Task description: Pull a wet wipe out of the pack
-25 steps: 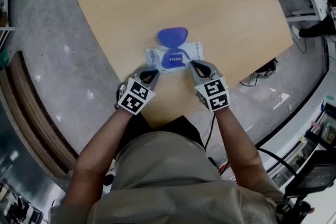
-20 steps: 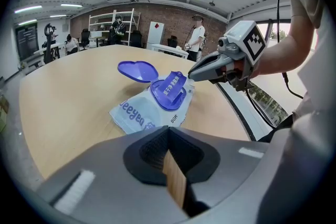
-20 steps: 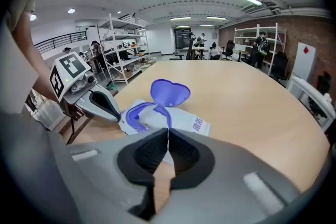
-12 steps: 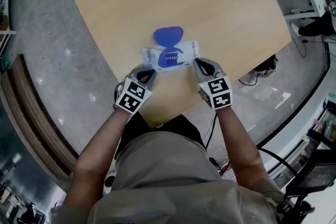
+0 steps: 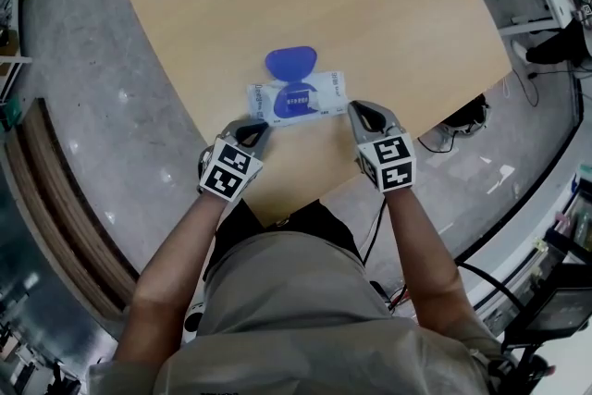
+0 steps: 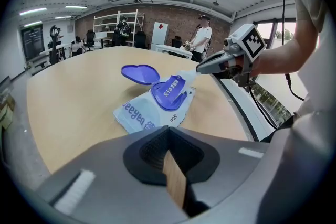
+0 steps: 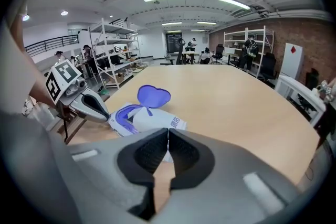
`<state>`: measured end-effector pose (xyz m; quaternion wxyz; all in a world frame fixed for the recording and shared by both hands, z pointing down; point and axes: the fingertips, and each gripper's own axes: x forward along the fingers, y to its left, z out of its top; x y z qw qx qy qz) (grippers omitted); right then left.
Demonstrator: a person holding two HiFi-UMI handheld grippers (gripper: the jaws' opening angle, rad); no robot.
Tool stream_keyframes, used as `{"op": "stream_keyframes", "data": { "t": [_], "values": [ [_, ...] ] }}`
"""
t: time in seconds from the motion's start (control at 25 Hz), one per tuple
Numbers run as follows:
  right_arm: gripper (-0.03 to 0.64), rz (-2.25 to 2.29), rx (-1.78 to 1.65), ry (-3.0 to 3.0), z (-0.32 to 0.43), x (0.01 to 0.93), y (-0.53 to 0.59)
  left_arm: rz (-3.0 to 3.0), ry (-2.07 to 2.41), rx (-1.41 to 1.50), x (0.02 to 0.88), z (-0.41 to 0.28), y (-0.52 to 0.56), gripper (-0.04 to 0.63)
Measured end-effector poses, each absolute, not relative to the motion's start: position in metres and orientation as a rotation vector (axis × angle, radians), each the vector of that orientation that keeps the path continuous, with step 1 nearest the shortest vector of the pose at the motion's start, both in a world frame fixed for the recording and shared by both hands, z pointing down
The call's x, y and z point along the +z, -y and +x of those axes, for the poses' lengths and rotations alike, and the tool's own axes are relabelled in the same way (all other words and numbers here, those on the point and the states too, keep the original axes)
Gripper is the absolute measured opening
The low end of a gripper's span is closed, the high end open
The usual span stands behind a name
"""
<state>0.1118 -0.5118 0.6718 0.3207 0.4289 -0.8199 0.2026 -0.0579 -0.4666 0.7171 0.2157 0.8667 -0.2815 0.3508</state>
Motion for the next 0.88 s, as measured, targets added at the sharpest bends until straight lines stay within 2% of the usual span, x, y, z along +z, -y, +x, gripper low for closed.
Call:
{"op": "stream_keyframes", "data": {
  "t": [0.88],
  "values": [
    [0.006, 1.208, 0.497, 2.177, 0.168, 0.647, 0.501, 2.307, 0.892, 1.016, 0.718, -0.052, 0.462, 0.006]
  ]
}}
